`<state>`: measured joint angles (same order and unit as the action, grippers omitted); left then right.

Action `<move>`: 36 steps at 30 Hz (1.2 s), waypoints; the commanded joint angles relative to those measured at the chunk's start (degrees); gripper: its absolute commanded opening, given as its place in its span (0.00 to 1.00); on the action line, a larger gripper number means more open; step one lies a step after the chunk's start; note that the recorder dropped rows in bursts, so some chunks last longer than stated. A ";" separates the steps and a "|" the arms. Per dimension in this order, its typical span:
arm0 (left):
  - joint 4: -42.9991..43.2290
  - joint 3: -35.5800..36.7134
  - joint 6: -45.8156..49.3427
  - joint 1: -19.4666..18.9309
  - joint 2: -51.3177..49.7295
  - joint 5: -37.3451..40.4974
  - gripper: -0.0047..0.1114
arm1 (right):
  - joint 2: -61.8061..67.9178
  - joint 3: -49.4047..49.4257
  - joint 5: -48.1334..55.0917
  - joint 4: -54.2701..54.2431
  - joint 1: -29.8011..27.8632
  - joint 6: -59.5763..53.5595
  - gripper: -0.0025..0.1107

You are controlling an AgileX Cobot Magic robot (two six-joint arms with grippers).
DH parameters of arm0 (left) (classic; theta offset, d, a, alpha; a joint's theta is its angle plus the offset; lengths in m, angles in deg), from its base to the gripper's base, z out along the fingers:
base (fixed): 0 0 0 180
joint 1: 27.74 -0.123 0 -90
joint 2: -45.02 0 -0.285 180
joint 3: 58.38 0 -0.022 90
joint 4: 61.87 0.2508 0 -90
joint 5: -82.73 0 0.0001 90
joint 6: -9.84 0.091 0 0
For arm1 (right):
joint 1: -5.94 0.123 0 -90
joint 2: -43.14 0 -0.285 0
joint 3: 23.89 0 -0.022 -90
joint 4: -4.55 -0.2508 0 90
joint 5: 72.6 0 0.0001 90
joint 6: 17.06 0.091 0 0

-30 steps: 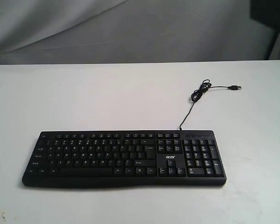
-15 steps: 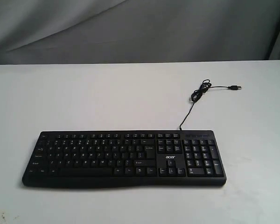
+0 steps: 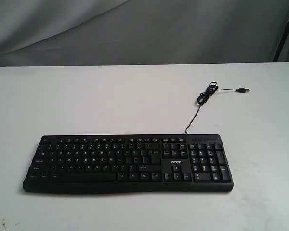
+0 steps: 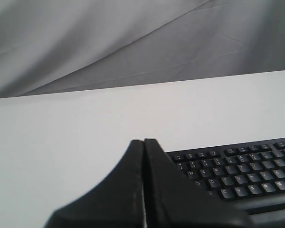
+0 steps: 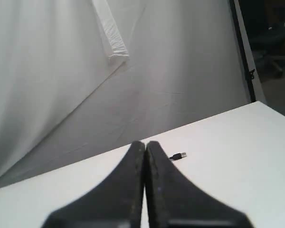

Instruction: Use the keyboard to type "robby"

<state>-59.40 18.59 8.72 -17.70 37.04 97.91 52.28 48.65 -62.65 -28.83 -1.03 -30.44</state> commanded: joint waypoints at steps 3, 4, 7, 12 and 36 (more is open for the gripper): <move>0.27 0.25 -0.16 0.32 0.20 -0.33 0.04 | -1.35 0.57 -4.05 -4.06 -0.36 2.73 0.02; 0.27 0.25 -0.16 0.32 0.20 -0.33 0.04 | -1.35 0.57 -4.26 -3.24 -0.25 2.73 0.02; 0.27 0.25 -0.16 0.32 0.20 -0.33 0.04 | -1.35 0.57 -3.15 2.61 0.66 3.58 0.02; 0.27 0.25 -0.16 0.32 0.20 -0.33 0.04 | -1.35 0.57 -0.40 17.48 1.90 9.91 0.02; 0.27 0.25 -0.16 0.32 0.20 -0.33 0.04 | -1.35 4.68 10.28 33.38 8.83 16.24 0.02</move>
